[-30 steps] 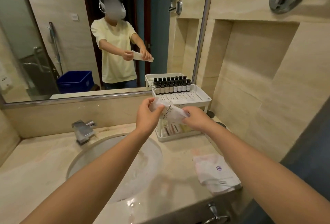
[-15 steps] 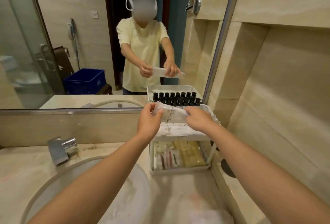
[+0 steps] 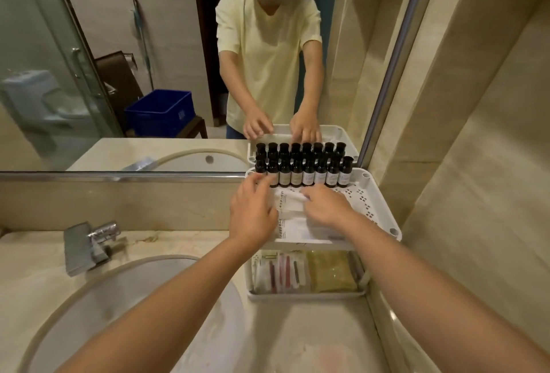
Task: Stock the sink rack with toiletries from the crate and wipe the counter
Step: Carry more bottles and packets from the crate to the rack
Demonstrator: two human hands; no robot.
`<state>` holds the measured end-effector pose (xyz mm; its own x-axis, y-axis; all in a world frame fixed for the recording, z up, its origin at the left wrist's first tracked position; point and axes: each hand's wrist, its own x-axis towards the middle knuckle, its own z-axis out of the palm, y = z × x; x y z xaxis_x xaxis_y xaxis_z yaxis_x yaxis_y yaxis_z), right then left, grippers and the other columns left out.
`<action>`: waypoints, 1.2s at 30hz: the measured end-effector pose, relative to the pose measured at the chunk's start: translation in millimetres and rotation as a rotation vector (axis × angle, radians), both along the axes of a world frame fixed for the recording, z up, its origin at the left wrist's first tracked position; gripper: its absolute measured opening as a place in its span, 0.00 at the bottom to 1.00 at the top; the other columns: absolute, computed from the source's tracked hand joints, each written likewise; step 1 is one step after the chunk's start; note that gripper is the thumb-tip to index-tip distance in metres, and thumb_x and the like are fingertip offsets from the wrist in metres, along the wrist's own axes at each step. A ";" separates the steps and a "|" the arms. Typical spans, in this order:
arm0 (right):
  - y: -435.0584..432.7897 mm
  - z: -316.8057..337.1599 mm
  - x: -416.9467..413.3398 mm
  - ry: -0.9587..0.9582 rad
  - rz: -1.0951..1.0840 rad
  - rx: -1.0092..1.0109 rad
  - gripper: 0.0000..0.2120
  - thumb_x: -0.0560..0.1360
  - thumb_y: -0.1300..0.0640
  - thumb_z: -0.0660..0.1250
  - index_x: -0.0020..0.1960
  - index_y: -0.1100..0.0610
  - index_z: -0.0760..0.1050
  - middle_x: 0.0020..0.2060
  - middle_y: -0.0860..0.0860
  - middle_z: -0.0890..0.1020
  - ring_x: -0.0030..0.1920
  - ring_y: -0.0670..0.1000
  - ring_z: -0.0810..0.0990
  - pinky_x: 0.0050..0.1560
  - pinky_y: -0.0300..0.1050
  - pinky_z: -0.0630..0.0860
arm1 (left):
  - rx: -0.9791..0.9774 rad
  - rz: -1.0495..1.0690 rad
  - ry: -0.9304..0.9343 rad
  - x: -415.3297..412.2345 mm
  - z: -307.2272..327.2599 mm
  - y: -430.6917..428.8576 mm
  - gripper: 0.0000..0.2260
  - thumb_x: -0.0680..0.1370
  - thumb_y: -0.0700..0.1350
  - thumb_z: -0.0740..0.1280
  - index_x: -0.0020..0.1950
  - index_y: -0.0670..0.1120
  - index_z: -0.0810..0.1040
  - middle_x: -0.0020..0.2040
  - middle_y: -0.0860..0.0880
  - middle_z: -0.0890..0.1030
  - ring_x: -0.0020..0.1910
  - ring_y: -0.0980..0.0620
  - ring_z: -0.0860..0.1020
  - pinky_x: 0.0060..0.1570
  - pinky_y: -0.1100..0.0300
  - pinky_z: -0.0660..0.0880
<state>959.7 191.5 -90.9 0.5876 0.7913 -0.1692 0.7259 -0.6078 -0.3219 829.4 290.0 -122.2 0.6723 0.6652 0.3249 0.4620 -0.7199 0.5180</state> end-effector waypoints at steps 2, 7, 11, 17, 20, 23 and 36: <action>-0.9 -7.7 4.4 -0.006 -0.001 0.029 0.20 0.78 0.58 0.55 0.66 0.46 0.74 0.59 0.52 0.74 0.61 0.58 0.73 0.59 0.53 0.72 | 0.063 -0.055 0.095 2.7 -5.7 2.7 0.21 0.76 0.43 0.65 0.68 0.57 0.72 0.71 0.53 0.67 0.72 0.51 0.62 0.72 0.51 0.60; -6.9 -21.4 3.9 -0.061 0.010 0.028 0.27 0.79 0.59 0.54 0.76 0.44 0.62 0.69 0.53 0.70 0.70 0.56 0.65 0.71 0.55 0.62 | 0.146 -0.115 0.286 7.4 -8.7 8.6 0.16 0.80 0.50 0.59 0.67 0.57 0.75 0.68 0.54 0.74 0.72 0.52 0.64 0.75 0.47 0.48; -10.1 -13.6 0.0 -0.013 0.026 0.039 0.26 0.79 0.62 0.52 0.72 0.41 0.68 0.71 0.50 0.69 0.74 0.54 0.60 0.76 0.61 0.43 | 0.092 -0.089 0.274 4.3 -3.1 3.7 0.15 0.79 0.48 0.60 0.65 0.55 0.76 0.63 0.53 0.77 0.68 0.53 0.69 0.75 0.45 0.44; -13.6 -4.9 -12.5 0.008 0.005 0.117 0.28 0.76 0.68 0.54 0.69 0.44 0.72 0.68 0.49 0.74 0.74 0.53 0.61 0.76 0.60 0.37 | 0.014 -0.030 0.203 -9.3 1.5 -4.1 0.19 0.76 0.46 0.63 0.67 0.54 0.72 0.65 0.52 0.75 0.68 0.51 0.69 0.76 0.45 0.45; -15.9 -2.4 -23.2 -0.001 -0.018 0.162 0.29 0.74 0.70 0.55 0.69 0.46 0.72 0.67 0.48 0.75 0.70 0.53 0.67 0.77 0.56 0.49 | -0.021 -0.020 0.178 -21.1 4.2 -6.5 0.23 0.76 0.45 0.64 0.71 0.53 0.68 0.68 0.52 0.71 0.70 0.51 0.67 0.76 0.46 0.46; -14.3 -2.5 -31.9 0.005 -0.037 0.204 0.31 0.72 0.71 0.58 0.68 0.46 0.73 0.64 0.45 0.78 0.65 0.50 0.74 0.68 0.52 0.68 | -0.054 -0.018 0.137 -34.2 8.8 -9.6 0.24 0.76 0.44 0.64 0.72 0.52 0.67 0.70 0.51 0.70 0.71 0.50 0.65 0.76 0.46 0.49; 7.0 19.4 -101.6 0.075 0.030 0.472 0.22 0.75 0.63 0.60 0.65 0.47 0.75 0.63 0.44 0.78 0.61 0.47 0.76 0.56 0.49 0.76 | -0.261 0.042 -0.059 -108.3 18.1 -7.5 0.23 0.77 0.46 0.65 0.72 0.52 0.67 0.70 0.52 0.69 0.67 0.52 0.70 0.63 0.54 0.70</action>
<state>858.2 198.6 -71.5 0.5631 0.8083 0.1719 0.7054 -0.3618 -0.6096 721.1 282.6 -104.1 0.6269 0.7588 0.1767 0.4521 -0.5390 0.7107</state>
